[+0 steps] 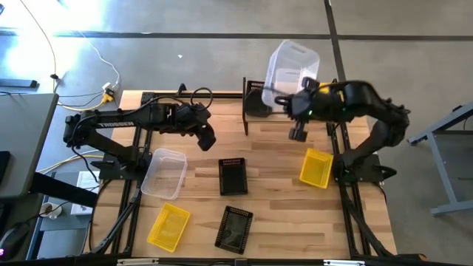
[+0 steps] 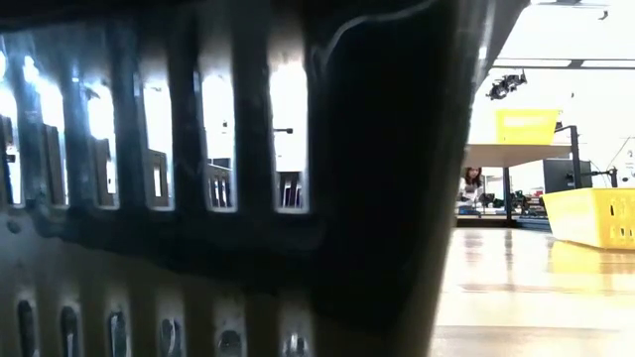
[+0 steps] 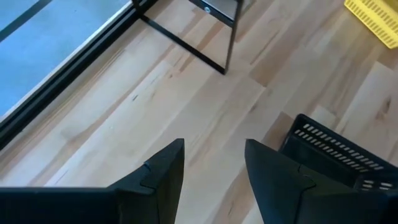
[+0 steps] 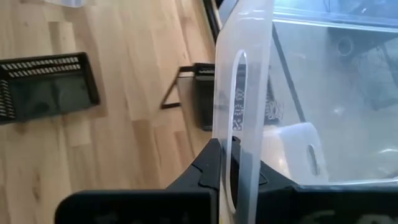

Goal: Stack baskets on shelf by color
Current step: Stack the right transparent bin on top of the transparent bin on the shelf

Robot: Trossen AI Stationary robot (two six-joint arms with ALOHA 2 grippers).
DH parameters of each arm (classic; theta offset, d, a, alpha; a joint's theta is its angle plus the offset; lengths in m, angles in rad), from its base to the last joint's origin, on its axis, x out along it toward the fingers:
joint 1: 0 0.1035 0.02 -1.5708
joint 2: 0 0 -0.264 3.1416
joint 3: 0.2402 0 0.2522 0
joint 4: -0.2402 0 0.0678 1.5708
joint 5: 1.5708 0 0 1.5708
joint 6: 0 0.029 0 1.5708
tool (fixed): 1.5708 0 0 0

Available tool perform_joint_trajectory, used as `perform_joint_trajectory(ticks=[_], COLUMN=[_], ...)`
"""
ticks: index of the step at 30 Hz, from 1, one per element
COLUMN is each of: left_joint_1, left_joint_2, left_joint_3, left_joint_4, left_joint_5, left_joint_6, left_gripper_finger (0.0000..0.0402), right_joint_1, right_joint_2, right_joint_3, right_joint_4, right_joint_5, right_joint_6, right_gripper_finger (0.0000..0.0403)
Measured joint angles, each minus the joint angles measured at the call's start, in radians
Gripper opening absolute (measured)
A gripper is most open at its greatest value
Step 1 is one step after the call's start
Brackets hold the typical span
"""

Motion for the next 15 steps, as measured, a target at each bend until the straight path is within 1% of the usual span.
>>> perform_joint_trajectory(ticks=[5, 11, 15], left_joint_1=[0.02, 0.041, 0.054], left_joint_2=[0.0, 0.0, 0.0], left_joint_3=[0.0, 0.0, 0.0], left_joint_4=[0.001, 0.001, 0.001], left_joint_5=[0.0, 0.003, 0.003], left_joint_6=[0.0, -0.005, -0.007], left_gripper_finger=[0.0161, 0.0161, 0.0161], right_joint_1=[-0.113, -0.243, -0.314], right_joint_2=[-0.041, -0.13, -0.153], right_joint_3=[-0.019, -0.238, -0.32], right_joint_4=[0.005, 0.002, 0.014], right_joint_5=[-0.041, -0.08, -0.173], right_joint_6=[-0.1, -0.231, -0.332], right_gripper_finger=[0.0, 0.0, 0.0])
